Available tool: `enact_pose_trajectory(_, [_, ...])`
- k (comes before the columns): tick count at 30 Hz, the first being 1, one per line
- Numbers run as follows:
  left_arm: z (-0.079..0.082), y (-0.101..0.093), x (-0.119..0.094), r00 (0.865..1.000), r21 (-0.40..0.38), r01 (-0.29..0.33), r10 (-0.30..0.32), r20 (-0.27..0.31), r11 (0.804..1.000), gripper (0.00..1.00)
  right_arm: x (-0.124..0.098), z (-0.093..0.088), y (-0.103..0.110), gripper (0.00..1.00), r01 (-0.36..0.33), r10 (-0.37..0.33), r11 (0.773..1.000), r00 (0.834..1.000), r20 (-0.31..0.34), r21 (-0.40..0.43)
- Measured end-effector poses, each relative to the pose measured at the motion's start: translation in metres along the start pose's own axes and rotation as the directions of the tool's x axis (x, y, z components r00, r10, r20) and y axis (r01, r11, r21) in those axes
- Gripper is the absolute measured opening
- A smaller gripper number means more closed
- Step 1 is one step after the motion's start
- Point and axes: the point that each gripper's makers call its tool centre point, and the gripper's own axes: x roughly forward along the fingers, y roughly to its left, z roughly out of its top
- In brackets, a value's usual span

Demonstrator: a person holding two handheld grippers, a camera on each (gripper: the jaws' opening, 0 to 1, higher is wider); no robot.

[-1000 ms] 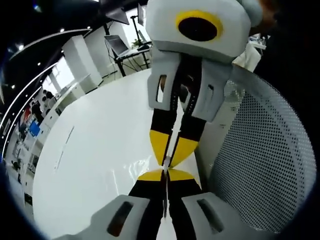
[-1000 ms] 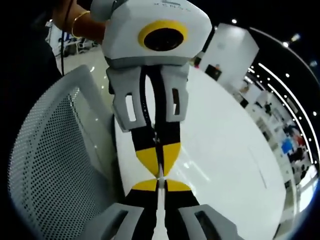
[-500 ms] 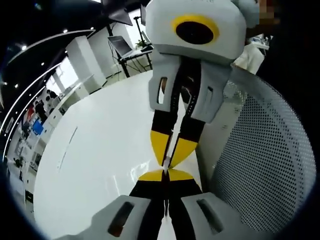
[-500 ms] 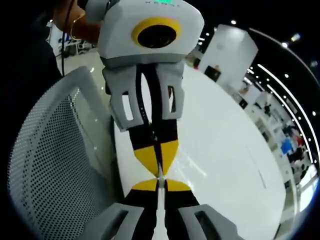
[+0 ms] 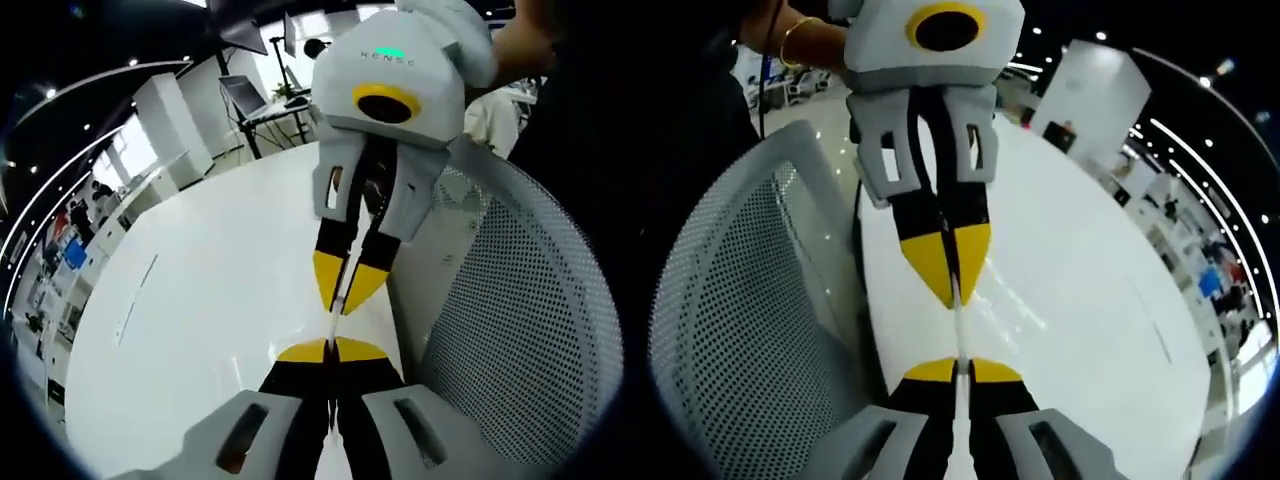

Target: Open the resealable bag by pulling the two sides of the seal apart until the entire bag opening is separated and visibly accessible.

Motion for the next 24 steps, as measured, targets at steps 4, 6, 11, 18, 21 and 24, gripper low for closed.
enact_pose_trajectory(4, [0.001, 0.0, -0.004, 1.0, 0.002, -0.001, 0.001, 0.006, 1.0, 0.0, -0.001, -0.004, -0.001, 0.0, 0.001, -0.001, 1.0, 1.0, -0.005, 0.007])
enact_pose_trajectory(6, [0.002, 0.0, -0.005, 1.0, 0.001, -0.001, 0.001, 0.009, 1.0, 0.0, -0.001, -0.006, -0.001, 0.0, 0.001, -0.001, 1.0, 1.0, -0.008, 0.011])
enact_pose_trajectory(11, [0.002, 0.001, -0.008, 1.0, -0.007, -0.005, 0.005, 0.017, 1.0, 0.0, -0.003, -0.016, -0.003, 0.0, 0.006, -0.005, 1.0, 0.999, -0.032, 0.014])
enact_pose_trajectory(18, [0.011, 0.002, -0.014, 1.0, 0.0, -0.008, 0.008, 0.025, 1.0, 0.0, -0.01, -0.028, -0.004, 0.0, 0.017, -0.016, 0.999, 0.999, -0.047, 0.035])
enact_pose_trajectory(21, [0.013, 0.003, -0.014, 1.0, 0.002, -0.005, 0.005, 0.03, 1.0, 0.0, -0.012, -0.031, -0.006, 0.0, 0.022, -0.02, 0.999, 0.998, -0.052, 0.043])
enact_pose_trajectory(24, [0.014, 0.003, -0.015, 0.999, -0.001, -0.005, 0.005, 0.035, 1.0, 0.0, -0.013, -0.034, -0.006, 0.0, 0.025, -0.022, 0.999, 0.998, -0.056, 0.048])
